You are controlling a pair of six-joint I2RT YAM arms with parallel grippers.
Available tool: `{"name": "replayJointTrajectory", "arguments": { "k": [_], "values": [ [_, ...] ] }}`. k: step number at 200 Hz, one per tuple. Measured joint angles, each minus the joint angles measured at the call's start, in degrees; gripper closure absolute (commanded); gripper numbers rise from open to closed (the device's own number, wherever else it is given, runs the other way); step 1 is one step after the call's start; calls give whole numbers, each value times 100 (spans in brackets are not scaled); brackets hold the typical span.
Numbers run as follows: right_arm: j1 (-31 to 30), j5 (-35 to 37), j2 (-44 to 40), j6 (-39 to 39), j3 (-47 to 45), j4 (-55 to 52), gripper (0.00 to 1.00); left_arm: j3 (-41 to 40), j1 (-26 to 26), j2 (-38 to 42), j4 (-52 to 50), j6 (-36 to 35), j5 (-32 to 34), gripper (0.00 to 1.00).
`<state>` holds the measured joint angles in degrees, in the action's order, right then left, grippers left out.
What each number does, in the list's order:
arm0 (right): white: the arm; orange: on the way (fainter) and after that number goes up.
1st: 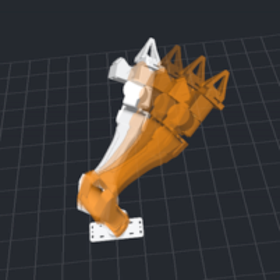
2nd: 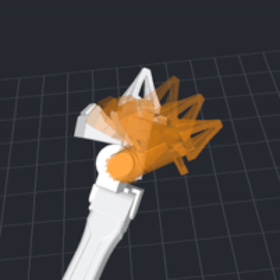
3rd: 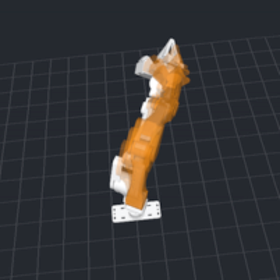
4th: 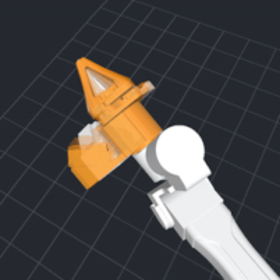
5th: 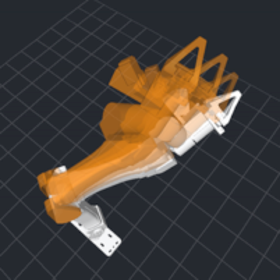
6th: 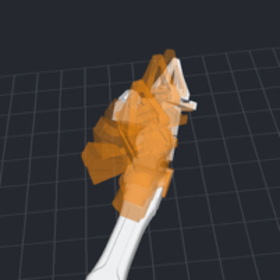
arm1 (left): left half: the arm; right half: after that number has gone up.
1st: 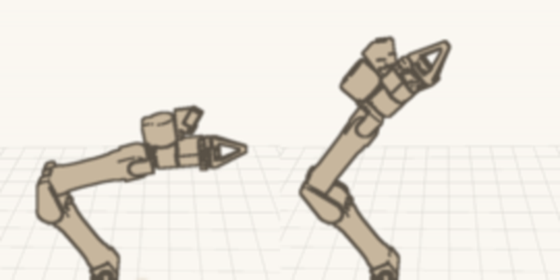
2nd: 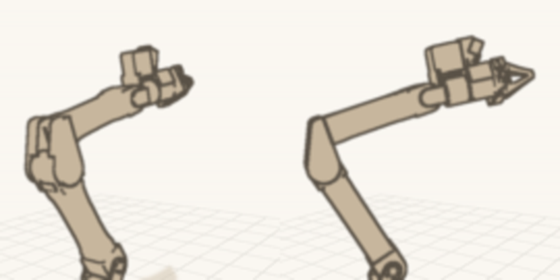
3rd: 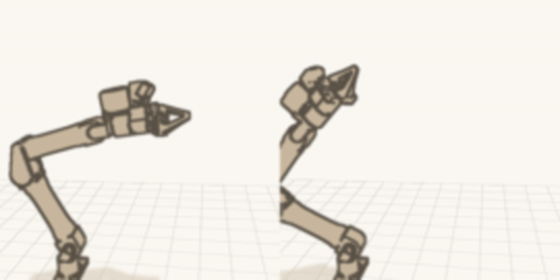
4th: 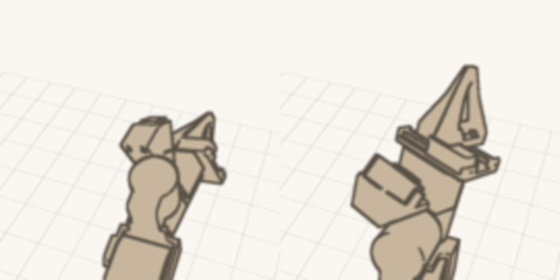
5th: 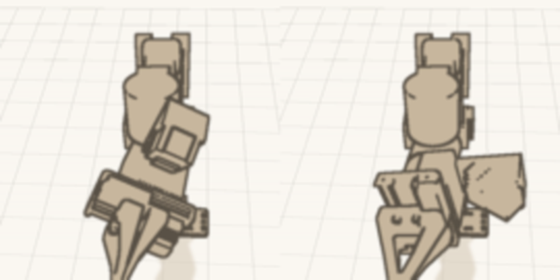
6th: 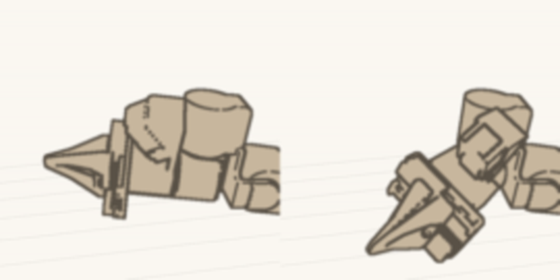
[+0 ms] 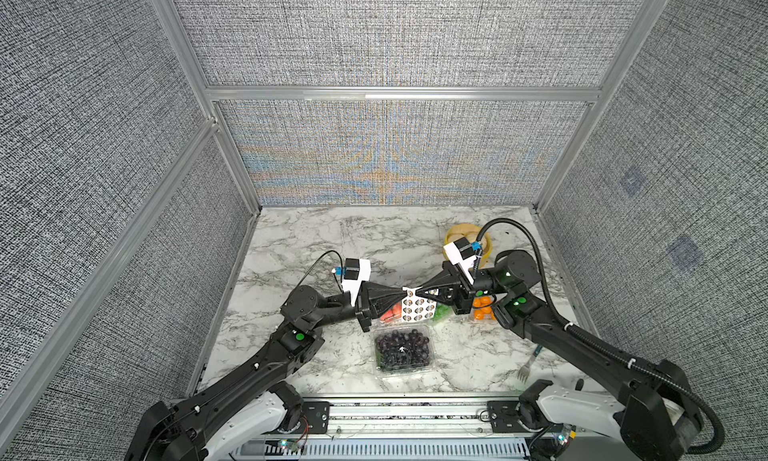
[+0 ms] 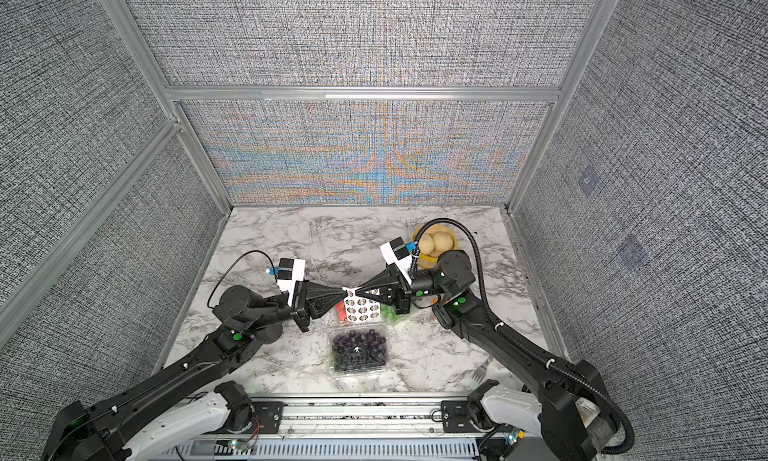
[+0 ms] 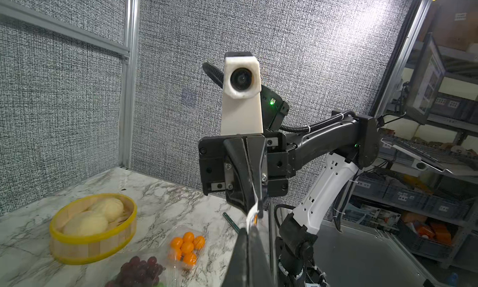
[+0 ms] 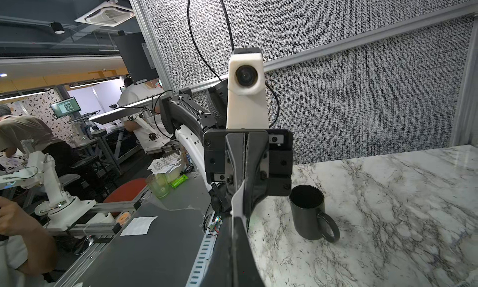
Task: Label fruit boxes
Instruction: Adjust the label sticker.
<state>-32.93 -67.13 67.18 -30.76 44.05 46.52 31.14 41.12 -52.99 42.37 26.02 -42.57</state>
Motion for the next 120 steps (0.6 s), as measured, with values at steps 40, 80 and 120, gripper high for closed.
{"name": "replayJointTrajectory", "arguments": {
  "k": [40,80,120],
  "values": [
    [-2,0,-2,-2,0,2,100,35,-2,-55,-9,61,-35,94],
    [-4,2,-11,-2,0,-4,100,35,-2,-61,94,129,-114,89],
    [-4,13,-4,2,0,-31,100,35,-2,-59,129,153,-155,97]
  ]
}}
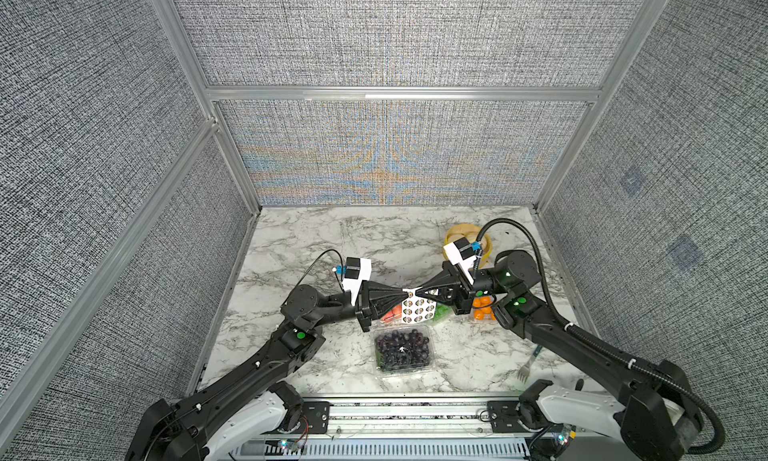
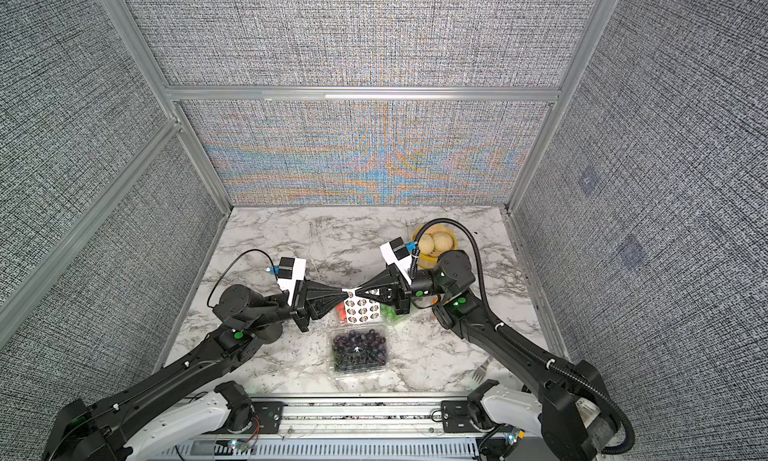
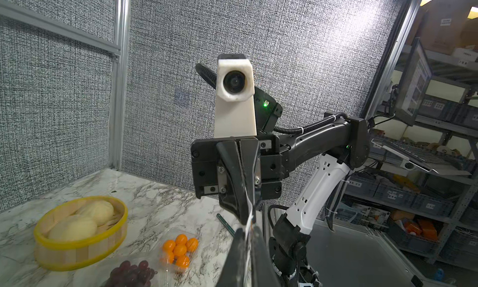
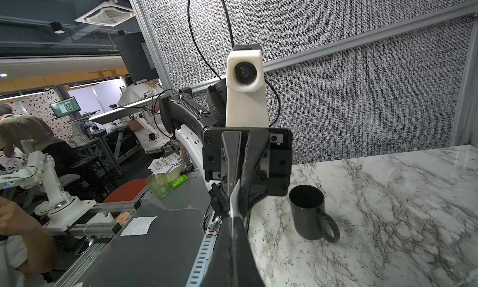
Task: Label fruit boxes
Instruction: Adjust the label sticker.
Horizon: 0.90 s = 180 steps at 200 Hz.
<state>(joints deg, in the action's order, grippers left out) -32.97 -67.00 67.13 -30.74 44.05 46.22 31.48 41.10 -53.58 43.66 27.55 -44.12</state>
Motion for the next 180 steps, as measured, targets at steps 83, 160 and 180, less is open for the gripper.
{"name": "replayJointTrajectory", "arguments": {
  "k": [83,160,180],
  "values": [
    [-4,31,70,0,22,-7,100,63,0,-52,-4,63,-149,100],
    [-4,-61,256,-238,11,334,100,66,0,-125,33,140,-188,100],
    [-4,-79,291,-313,11,409,100,66,0,-127,35,140,-179,100]
  ]
}}
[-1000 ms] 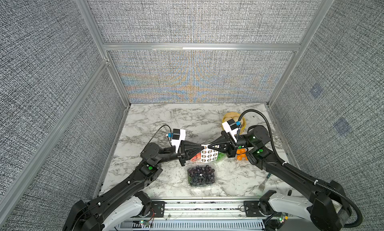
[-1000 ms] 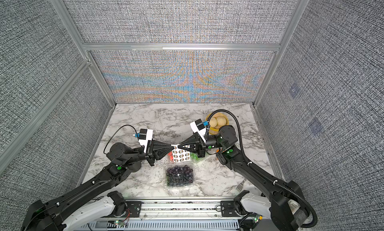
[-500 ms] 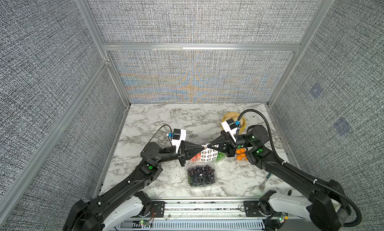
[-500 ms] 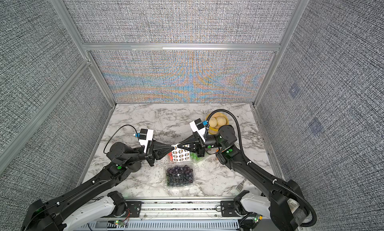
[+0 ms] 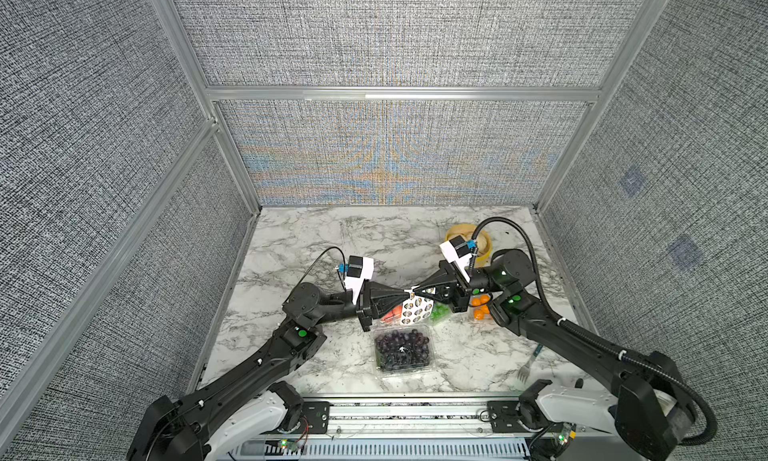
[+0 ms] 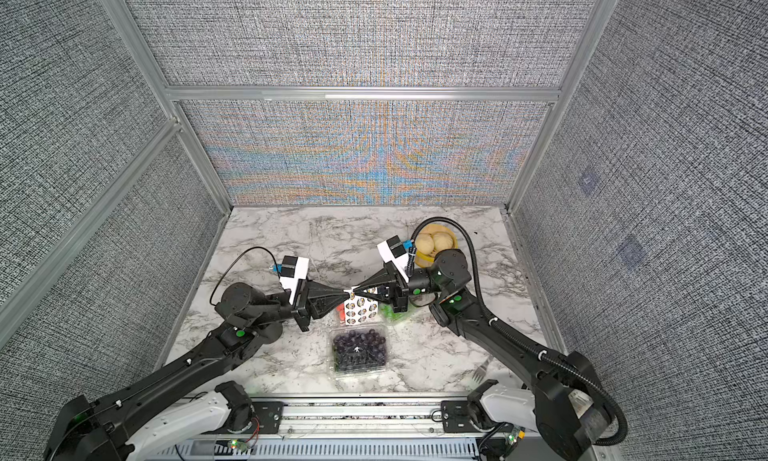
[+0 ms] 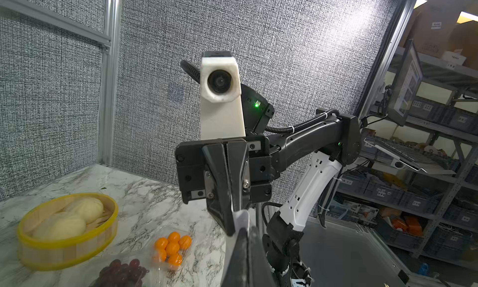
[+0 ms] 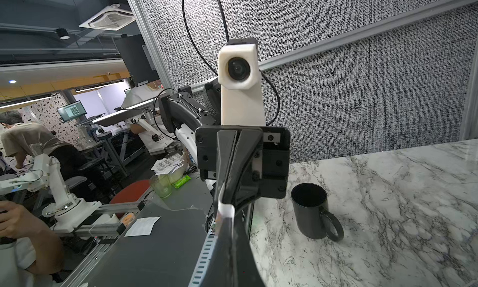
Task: Label fruit boxes
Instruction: Adjust the label sticker.
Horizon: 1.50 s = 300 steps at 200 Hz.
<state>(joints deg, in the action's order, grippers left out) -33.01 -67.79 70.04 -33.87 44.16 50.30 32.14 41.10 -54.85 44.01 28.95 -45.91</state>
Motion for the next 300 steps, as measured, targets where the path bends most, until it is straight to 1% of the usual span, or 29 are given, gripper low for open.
{"name": "replayJointTrajectory", "arguments": {
  "k": [18,32,50,75,102,134,174,247,279,300],
  "values": [
    [0,-2,15,-22,0,52,99,0,0,2,-11,0,46,100],
    [-2,0,15,-48,-11,74,95,0,0,13,-44,-2,87,100],
    [-2,4,15,-52,-26,87,93,0,0,22,-81,-17,101,100],
    [-13,9,24,-50,-28,85,92,0,0,22,-101,-24,109,100],
    [-28,24,72,-44,-26,68,86,-2,0,22,-109,-22,116,100],
    [-37,24,105,-28,-7,52,83,-2,0,22,-129,-22,129,100],
    [-37,26,107,-24,0,48,71,-2,0,20,-214,-70,208,100],
    [-48,42,286,-13,31,81,70,-13,0,4,-210,-85,238,100],
    [0,13,175,-116,-61,181,51,-15,0,46,-225,-90,227,100],
    [33,44,-2,-68,-195,197,50,-15,0,46,-232,-92,225,100]
  ]
}}
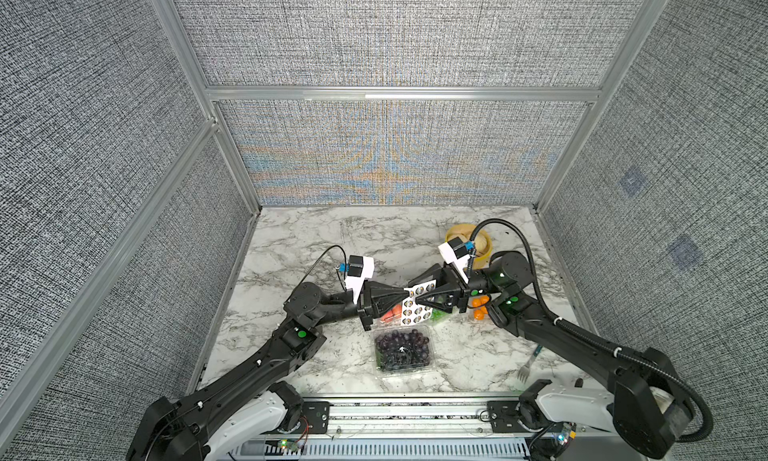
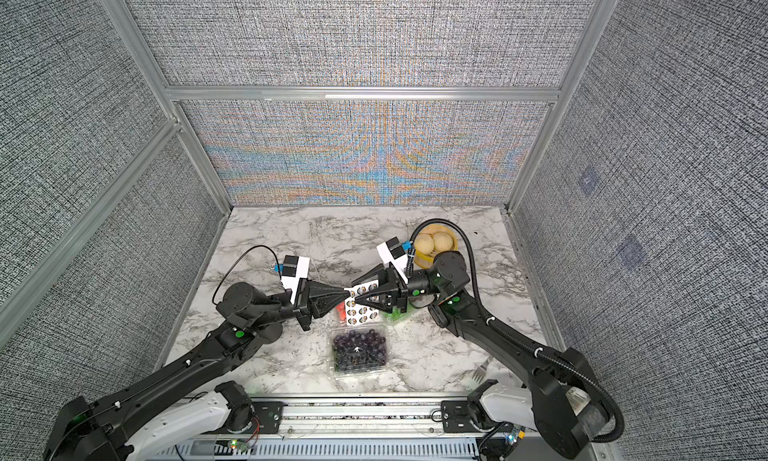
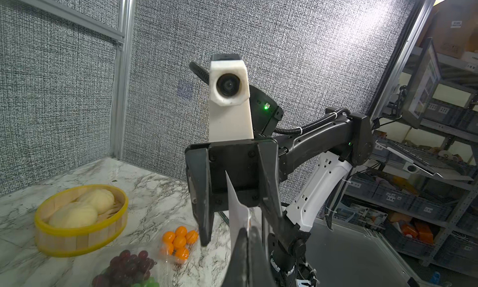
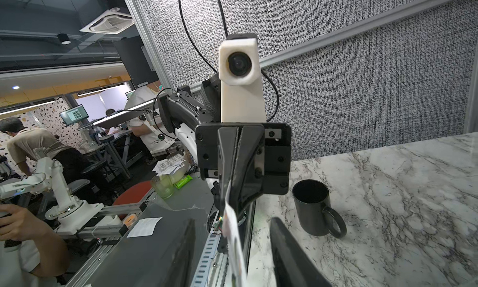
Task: Label fruit boxes
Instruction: Adjust the label sticker, then tear off the label from the label sticker.
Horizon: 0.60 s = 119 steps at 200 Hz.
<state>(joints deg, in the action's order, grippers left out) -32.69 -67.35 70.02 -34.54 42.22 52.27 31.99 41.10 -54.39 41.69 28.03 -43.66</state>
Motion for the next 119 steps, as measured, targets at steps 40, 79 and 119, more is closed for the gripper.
{"name": "replayJointTrajectory", "arguments": {
  "k": [40,79,119],
  "values": [
    [111,127,-79,111,-52,-144,50,-9,2,-31,188,87,-256,100],
    [105,140,90,33,46,-79,50,-13,2,-66,378,157,-461,100],
    [-20,103,221,-157,131,140,50,-13,2,-120,407,195,-494,100]
  ]
}}
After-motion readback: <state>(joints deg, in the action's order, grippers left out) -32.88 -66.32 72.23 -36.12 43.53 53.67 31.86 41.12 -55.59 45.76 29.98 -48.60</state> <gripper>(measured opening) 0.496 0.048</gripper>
